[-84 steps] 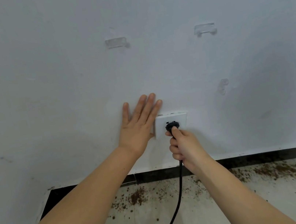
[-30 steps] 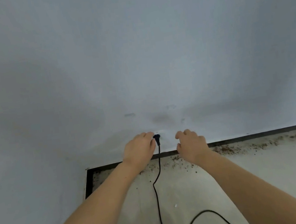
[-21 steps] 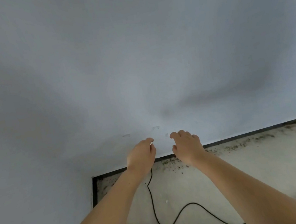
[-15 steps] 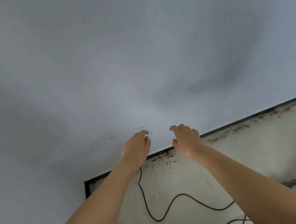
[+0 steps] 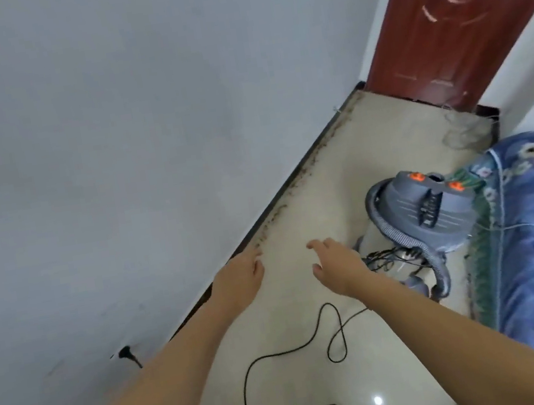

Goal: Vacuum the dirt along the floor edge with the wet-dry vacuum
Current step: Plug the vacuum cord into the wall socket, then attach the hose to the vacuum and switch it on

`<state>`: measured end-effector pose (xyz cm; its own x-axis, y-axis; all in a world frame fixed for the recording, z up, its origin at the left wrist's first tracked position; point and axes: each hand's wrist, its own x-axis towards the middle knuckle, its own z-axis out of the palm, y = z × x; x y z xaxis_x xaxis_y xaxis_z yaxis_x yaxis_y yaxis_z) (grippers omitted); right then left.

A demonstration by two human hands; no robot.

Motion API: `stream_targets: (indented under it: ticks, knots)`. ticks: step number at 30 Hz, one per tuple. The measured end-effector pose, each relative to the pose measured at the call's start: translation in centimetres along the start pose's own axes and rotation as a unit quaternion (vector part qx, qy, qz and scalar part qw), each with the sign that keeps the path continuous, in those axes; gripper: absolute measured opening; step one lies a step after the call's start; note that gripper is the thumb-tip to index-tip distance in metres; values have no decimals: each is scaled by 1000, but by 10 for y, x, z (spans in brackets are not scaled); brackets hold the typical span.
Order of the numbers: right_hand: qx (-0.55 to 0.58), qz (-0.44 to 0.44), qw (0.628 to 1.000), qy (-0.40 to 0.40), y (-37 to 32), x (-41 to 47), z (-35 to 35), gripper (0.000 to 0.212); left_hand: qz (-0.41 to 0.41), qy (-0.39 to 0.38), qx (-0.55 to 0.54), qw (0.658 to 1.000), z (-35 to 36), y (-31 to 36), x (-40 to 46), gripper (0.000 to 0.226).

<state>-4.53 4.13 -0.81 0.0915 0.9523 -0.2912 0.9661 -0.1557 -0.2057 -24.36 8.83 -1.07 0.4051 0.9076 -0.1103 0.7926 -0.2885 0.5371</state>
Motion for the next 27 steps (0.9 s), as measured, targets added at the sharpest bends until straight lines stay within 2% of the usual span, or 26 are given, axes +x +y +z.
stream_targets:
  ticks: [5,8,19,27]
  knots:
    - [48,94,994,32,96,-36,-20,45,97,-56,-2,994,34,92,30,36]
    - [74,137,986,57,154,-51,-29,44,125,-83,4,989,62,142,52,35]
    - [112,211,971,10,369,-71,-44,39,114,-126,7,985,196,306,120,29]
    - [157,191,969,-11,434,-21,-43,37,80,-156,29,984,241,341,178,27]
